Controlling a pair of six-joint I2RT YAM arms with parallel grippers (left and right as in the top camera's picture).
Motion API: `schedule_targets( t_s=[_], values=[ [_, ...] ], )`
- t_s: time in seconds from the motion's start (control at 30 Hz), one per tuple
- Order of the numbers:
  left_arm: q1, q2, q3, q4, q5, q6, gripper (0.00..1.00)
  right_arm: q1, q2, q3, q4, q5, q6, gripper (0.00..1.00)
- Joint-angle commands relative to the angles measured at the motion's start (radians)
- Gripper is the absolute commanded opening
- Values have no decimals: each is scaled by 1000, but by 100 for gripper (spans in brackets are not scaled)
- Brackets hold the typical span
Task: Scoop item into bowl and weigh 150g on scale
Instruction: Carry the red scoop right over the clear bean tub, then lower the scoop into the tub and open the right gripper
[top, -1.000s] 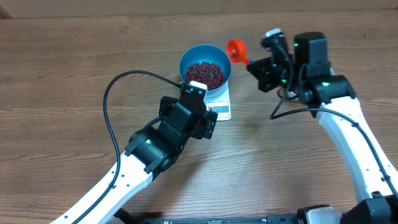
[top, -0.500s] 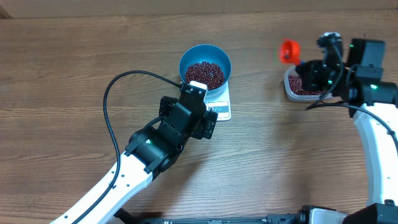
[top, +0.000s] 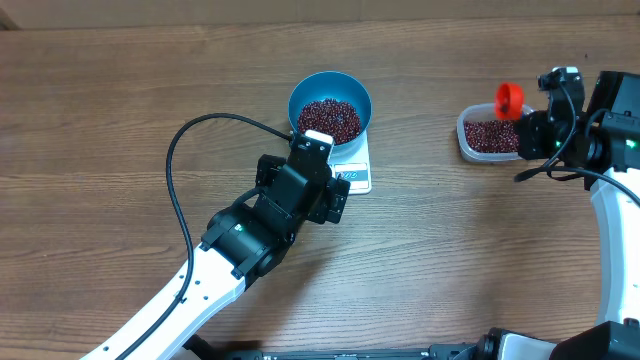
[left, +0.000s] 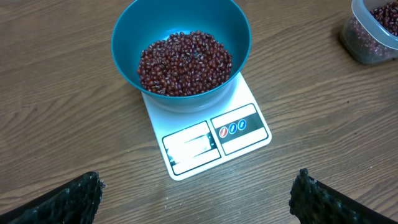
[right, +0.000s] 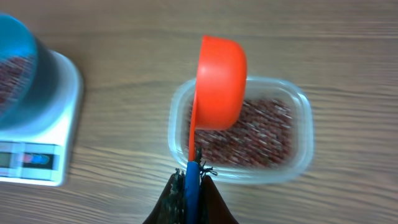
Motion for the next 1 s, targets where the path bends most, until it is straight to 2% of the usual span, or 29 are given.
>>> schedule_targets(
  t_s=[0.0,0.37,0.5,0.7,0.97],
  values=[
    [-1,10,-7,0,-14,-14,99,21,-29,22,-22,172,-117,4],
    [-1,10,-7,0,-14,-14,100,243,-29,22,-56,573,-121,4],
    [-1,10,-7,0,-14,-14,100,278,-29,22,-40,676,-109,4],
    [-1,10,-7,1,-14,-14,100,245,-26,19,-25,618,60,4],
    [-1,10,-7,1,-14,-14,100,124,18,-13,-39,294,430,4]
  ],
)
